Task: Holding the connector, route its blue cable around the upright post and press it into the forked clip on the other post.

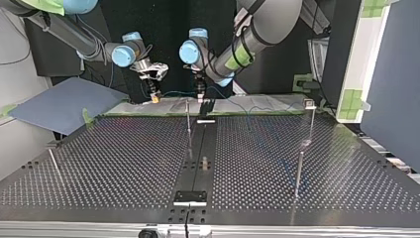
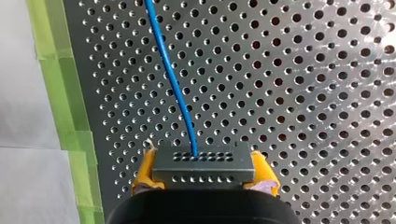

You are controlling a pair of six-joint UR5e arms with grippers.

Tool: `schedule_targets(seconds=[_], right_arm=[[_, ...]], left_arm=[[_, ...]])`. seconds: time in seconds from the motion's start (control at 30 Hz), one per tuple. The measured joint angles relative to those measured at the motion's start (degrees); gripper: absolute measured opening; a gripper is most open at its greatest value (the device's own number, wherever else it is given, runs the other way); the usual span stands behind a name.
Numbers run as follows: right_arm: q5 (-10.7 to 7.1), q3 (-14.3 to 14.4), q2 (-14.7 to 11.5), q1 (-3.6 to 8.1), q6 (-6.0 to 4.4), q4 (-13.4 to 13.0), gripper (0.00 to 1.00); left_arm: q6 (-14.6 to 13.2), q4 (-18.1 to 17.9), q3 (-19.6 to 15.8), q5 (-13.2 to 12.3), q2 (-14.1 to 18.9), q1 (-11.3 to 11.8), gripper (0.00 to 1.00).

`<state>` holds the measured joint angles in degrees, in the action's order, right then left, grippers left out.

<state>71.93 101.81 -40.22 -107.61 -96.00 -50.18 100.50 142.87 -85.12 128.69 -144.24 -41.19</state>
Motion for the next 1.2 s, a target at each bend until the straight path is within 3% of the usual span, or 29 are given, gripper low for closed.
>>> schedule_targets(seconds=[0.17,0.5,0.7,0.77,0.8,0.83,0.9,0.93,0.97,1.0,1.03,1.2], right_arm=[[-0.02,0.0,0.0,0.0,0.0,0.07,0.0],[-0.02,0.02,0.01,-0.01,0.05,0.36,0.0],[-0.02,0.01,0.01,-0.01,0.16,0.57,0.0],[-0.02,0.01,0.02,-0.01,0.19,0.58,0.0],[-0.02,0.01,0.01,-0.01,0.21,0.6,0.0],[-0.02,0.02,0.01,-0.01,0.23,0.63,0.0],[-0.02,0.01,0.01,-0.01,0.25,0.66,0.0],[-0.02,0.01,0.01,-0.01,0.26,0.67,0.0],[-0.02,0.02,0.01,-0.01,0.26,0.68,0.0],[-0.02,0.02,0.01,-0.01,0.27,0.69,0.0],[-0.02,0.02,0.01,-0.01,0.27,0.68,0.0],[-0.02,0.02,0.01,-0.01,0.28,0.74,0.0]], left_arm=[[-0.03,-0.11,0.0,0.04,0.01,0.05,1.0],[0.81,-0.64,0.01,-4.06,0.04,0.05,1.0],[0.8,-0.58,0.0,-3.88,0.06,0.02,1.0],[0.65,-0.6,-0.01,-3.27,0.06,-0.06,0.75],[0.45,-0.61,0.0,-2.78,0.06,-0.12,0.75],[0.25,-0.62,0.0,-2.38,0.06,-0.17,0.58],[-0.18,-0.63,-0.01,-1.64,0.05,-0.25,0.52],[-0.32,-0.64,-0.01,-1.43,0.04,-0.27,0.31],[-0.42,-0.64,-0.01,-1.32,0.03,-0.3,0.22],[-0.51,-0.64,-0.01,-1.27,0.02,-0.33,0.22],[-0.56,-0.66,-0.01,-1.32,0.03,-0.35,0.15],[-0.64,-0.72,-0.01,-2.05,0.01,-0.39,0.15]])
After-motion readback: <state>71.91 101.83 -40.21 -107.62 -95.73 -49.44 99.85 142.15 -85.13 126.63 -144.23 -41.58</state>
